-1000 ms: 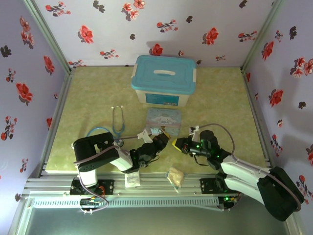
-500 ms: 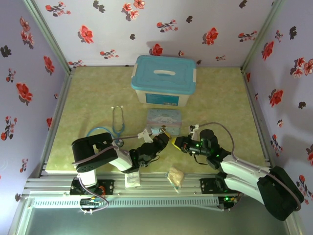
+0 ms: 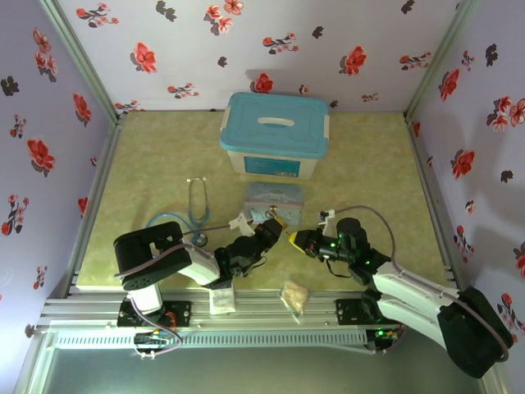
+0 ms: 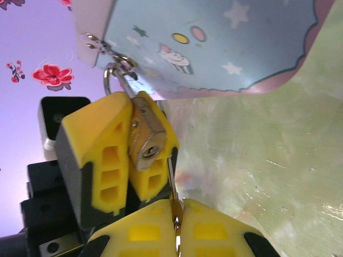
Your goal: Unlock the padlock with the key
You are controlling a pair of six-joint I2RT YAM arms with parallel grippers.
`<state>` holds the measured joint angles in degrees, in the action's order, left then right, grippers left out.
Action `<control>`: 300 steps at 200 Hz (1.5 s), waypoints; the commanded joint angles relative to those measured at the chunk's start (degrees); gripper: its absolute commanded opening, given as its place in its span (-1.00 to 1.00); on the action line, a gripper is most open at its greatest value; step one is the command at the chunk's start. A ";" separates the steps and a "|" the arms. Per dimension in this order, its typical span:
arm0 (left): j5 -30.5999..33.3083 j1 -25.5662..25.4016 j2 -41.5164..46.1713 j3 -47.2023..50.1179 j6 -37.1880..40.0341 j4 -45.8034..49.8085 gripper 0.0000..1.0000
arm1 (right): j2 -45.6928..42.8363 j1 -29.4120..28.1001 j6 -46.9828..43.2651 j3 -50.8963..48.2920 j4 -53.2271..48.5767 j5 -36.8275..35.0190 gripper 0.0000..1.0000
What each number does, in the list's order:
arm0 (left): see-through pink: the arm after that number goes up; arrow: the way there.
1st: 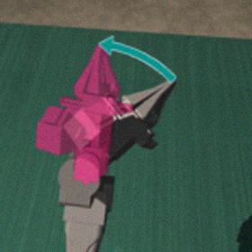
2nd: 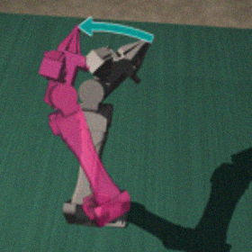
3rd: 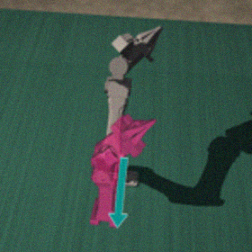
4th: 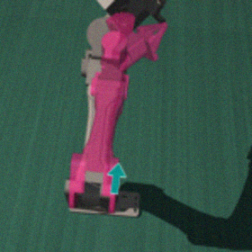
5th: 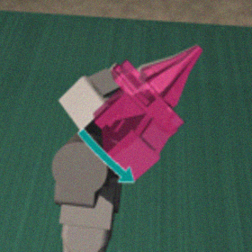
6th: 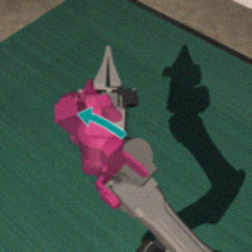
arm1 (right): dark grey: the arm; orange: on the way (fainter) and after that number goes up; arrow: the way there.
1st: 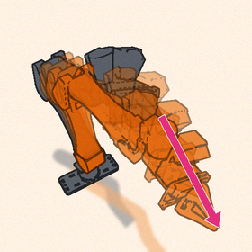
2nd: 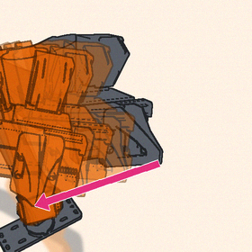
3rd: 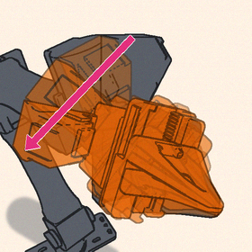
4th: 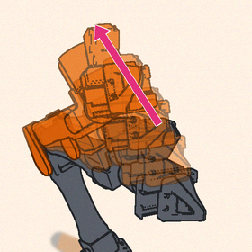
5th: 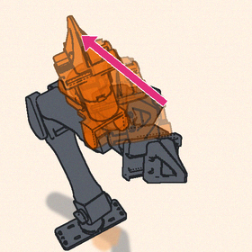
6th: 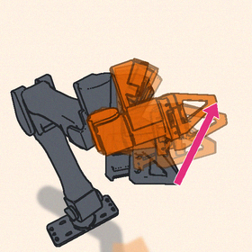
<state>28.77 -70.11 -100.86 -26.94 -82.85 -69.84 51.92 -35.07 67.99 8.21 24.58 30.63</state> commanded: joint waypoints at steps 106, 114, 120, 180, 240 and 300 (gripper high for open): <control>-0.86 -0.59 0.19 -1.36 -0.25 -4.47 -1.00 | 0.25 0.48 -0.53 0.41 4.84 -0.66 -1.00; -1.03 -0.59 0.13 -1.44 -0.62 -4.56 -1.00 | 0.44 0.44 -0.66 0.73 4.78 -0.66 -1.00; -1.22 -0.57 0.11 -1.43 -0.49 -4.51 -1.00 | 0.77 0.44 -0.60 0.76 5.22 -0.62 -1.00; -1.16 -1.04 -0.10 -1.55 -0.79 -4.62 -1.00 | 1.35 0.53 -0.23 0.62 8.87 -0.53 -1.00; -2.81 -1.40 -1.32 -3.22 -2.48 -4.69 -1.00 | 0.80 0.70 -0.29 0.10 10.06 -2.16 -1.00; -2.46 -1.42 -0.43 -2.98 -1.77 -4.59 -1.00 | -0.80 2.35 -0.49 -0.70 10.06 -2.77 -1.00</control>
<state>29.34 -70.17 -101.69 -28.40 -84.38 -70.08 52.56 -33.74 67.99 7.79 29.89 30.13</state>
